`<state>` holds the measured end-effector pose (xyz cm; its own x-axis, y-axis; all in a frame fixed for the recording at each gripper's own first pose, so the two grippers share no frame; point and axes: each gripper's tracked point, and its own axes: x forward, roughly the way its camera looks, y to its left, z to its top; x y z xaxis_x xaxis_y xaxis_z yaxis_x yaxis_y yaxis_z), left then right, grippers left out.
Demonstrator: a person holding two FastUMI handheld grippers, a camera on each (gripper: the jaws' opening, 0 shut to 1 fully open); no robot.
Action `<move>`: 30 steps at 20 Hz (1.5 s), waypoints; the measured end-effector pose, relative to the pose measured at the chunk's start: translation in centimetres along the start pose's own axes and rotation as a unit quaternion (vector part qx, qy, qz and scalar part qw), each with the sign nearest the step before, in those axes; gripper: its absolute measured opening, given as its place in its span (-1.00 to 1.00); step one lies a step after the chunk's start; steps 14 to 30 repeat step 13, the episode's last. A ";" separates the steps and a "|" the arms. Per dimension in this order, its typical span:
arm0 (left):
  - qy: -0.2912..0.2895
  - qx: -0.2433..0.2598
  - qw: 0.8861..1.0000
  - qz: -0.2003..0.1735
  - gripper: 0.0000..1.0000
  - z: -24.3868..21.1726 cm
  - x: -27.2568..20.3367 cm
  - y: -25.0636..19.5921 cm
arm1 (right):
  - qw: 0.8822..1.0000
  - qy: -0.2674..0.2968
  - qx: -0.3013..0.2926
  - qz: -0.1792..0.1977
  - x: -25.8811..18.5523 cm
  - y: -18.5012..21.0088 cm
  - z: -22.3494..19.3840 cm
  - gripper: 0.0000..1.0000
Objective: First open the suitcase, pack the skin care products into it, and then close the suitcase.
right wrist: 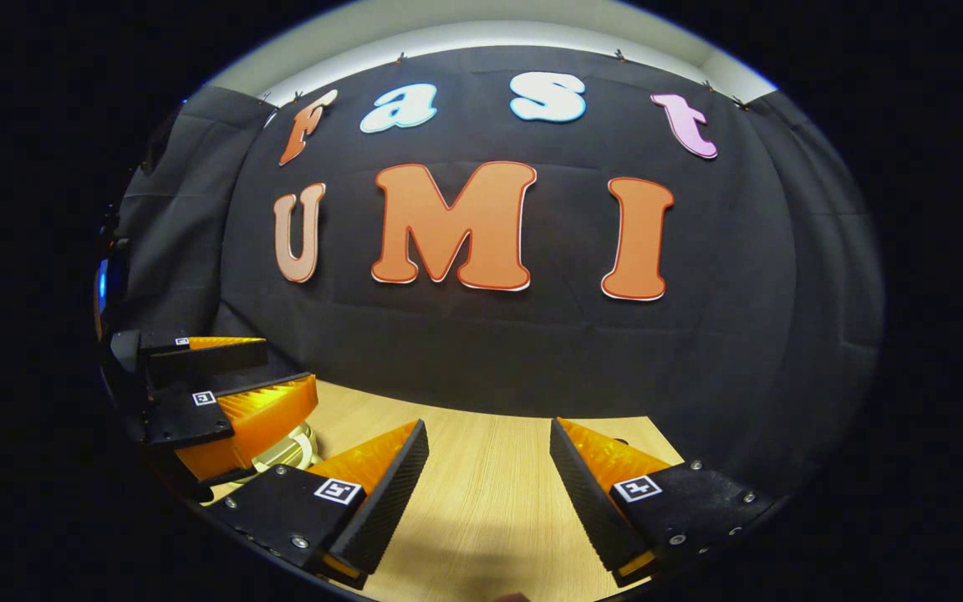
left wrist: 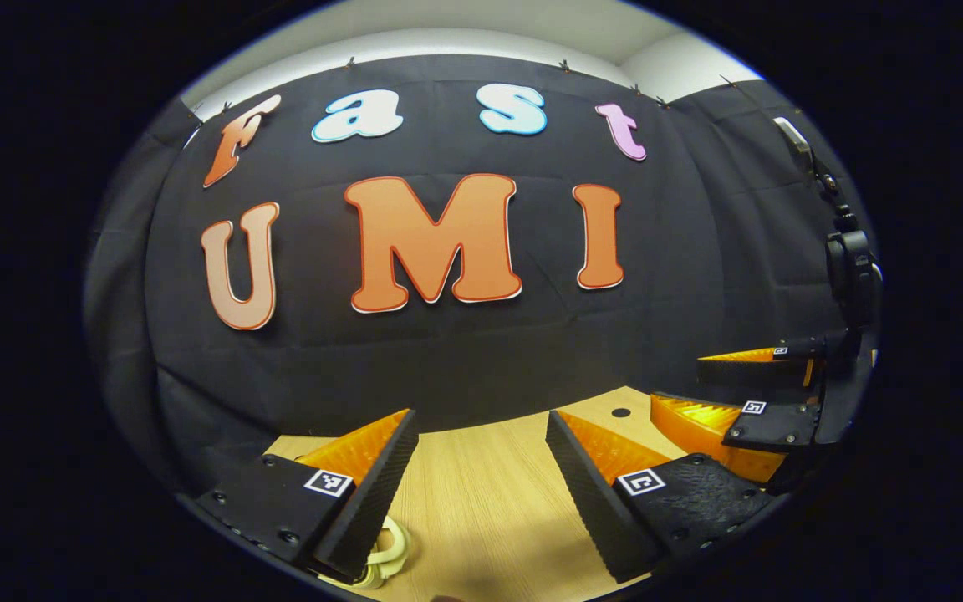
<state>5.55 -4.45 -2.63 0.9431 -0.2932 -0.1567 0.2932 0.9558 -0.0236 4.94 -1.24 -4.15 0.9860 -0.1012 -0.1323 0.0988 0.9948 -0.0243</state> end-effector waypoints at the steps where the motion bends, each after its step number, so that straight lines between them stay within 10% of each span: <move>1: 0.001 0.001 1.000 0.010 0.98 -0.1 -0.3 0.2 | 1.000 0.000 -0.003 0.004 -0.1 -0.1 -0.1 0.88; 30: 0.012 0.009 1.000 0.020 0.96 -0.9 -3.6 1.5 | 1.000 -0.020 -0.021 0.007 -2.1 0.7 1.0 0.89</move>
